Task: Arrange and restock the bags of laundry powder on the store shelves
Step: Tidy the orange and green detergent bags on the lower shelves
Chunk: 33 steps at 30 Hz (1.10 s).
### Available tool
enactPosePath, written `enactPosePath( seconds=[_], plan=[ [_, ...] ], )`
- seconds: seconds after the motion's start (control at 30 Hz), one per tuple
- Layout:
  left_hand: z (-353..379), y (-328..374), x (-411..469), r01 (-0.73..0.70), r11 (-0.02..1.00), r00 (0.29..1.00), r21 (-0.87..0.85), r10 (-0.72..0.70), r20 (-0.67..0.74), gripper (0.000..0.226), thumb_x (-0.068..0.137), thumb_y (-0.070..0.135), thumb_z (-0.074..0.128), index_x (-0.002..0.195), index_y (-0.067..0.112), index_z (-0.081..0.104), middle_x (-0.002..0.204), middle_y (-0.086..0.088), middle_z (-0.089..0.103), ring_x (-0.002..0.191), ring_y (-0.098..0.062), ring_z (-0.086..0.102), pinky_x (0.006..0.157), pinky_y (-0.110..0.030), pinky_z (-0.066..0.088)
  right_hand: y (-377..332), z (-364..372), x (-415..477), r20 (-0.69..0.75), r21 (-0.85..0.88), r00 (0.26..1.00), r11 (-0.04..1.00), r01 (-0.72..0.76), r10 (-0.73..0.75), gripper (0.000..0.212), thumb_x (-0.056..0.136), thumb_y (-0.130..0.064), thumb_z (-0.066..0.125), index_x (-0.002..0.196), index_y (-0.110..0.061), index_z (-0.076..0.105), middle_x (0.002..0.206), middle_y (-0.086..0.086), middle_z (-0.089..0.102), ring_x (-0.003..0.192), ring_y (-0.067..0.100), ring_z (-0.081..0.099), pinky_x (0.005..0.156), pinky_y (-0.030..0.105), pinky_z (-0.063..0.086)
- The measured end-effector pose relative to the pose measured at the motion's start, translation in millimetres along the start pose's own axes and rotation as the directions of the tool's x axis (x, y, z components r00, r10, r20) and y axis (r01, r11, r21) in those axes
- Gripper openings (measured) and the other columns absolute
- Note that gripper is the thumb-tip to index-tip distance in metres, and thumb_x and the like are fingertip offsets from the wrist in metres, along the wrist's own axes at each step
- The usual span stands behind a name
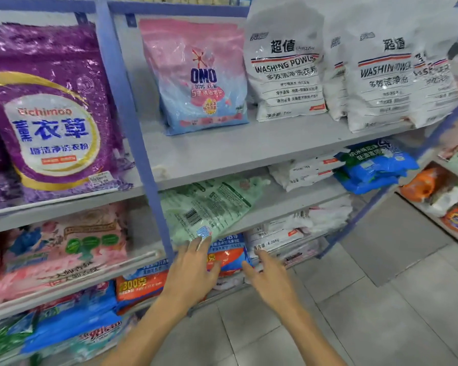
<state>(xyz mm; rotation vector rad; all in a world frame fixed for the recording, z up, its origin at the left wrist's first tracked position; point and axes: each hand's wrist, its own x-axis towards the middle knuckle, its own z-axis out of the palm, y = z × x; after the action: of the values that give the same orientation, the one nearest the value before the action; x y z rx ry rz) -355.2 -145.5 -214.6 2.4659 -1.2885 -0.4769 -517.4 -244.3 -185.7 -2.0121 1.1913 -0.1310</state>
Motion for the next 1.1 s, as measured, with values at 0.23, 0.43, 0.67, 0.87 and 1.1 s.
enactPosePath(
  seconds=[0.23,0.43,0.67,0.87,1.1],
  plan=[
    [30.5,24.9,59.2,0.213,0.976,0.977,0.048,-0.213,-0.001,0.069,0.098,0.049,0.050,0.158,0.021,0.029,0.161,-0.006,0.034,0.149,-0.031,0.028,0.117,-0.049,0.035,45.2,-46.1,101.6,0.107,-0.086,0.993,0.994,0.064,-0.055,0.046,0.103,-0.039,0.056,0.139,-0.010,0.055,0.140,0.010,0.060,0.129,0.027,0.055,0.100,0.034,0.043],
    [62.7,36.6,106.8,0.354,0.930,0.929,0.097,-0.338,-0.150,0.082,0.091,0.064,0.039,0.158,0.019,0.027,0.160,-0.013,0.033,0.150,-0.040,0.025,0.118,-0.053,0.031,74.7,-54.6,206.4,0.196,-0.148,0.970,0.974,0.171,-0.141,0.062,0.101,-0.043,0.057,0.155,-0.019,0.039,0.154,0.009,0.048,0.140,0.029,0.045,0.110,0.040,0.041],
    [94.1,32.5,178.2,0.346,0.905,0.934,0.247,-0.306,-0.186,0.094,0.082,0.081,0.019,0.162,0.034,0.002,0.169,-0.015,-0.003,0.153,-0.047,-0.010,0.122,-0.066,0.002,58.7,-37.3,334.5,0.138,-0.260,0.935,0.899,0.351,-0.326,0.083,0.092,-0.067,0.043,0.158,-0.017,0.032,0.163,0.017,0.032,0.151,0.036,0.030,0.121,0.050,0.031],
    [120.0,28.7,204.9,0.425,0.828,0.890,0.367,-0.308,-0.337,0.104,0.075,0.097,0.022,0.158,0.043,-0.012,0.169,-0.012,0.008,0.148,-0.057,0.008,0.109,-0.080,0.019,74.0,-26.0,386.7,0.090,-0.288,0.921,0.876,0.387,-0.378,0.095,0.084,-0.084,0.047,0.155,-0.020,0.035,0.160,0.008,0.037,0.149,0.029,0.029,0.121,0.042,0.022],
    [130.9,31.2,214.4,0.507,0.770,0.830,0.387,-0.316,-0.460,0.105,0.074,0.093,0.025,0.161,0.039,0.004,0.151,-0.011,0.040,0.140,-0.056,0.027,0.101,-0.075,0.033,80.5,-25.9,391.9,0.081,-0.265,0.922,0.884,0.386,-0.378,0.089,0.064,-0.103,0.037,0.111,-0.031,0.059,0.125,0.002,0.057,0.122,0.028,0.050,0.104,0.047,0.041]
  ],
)
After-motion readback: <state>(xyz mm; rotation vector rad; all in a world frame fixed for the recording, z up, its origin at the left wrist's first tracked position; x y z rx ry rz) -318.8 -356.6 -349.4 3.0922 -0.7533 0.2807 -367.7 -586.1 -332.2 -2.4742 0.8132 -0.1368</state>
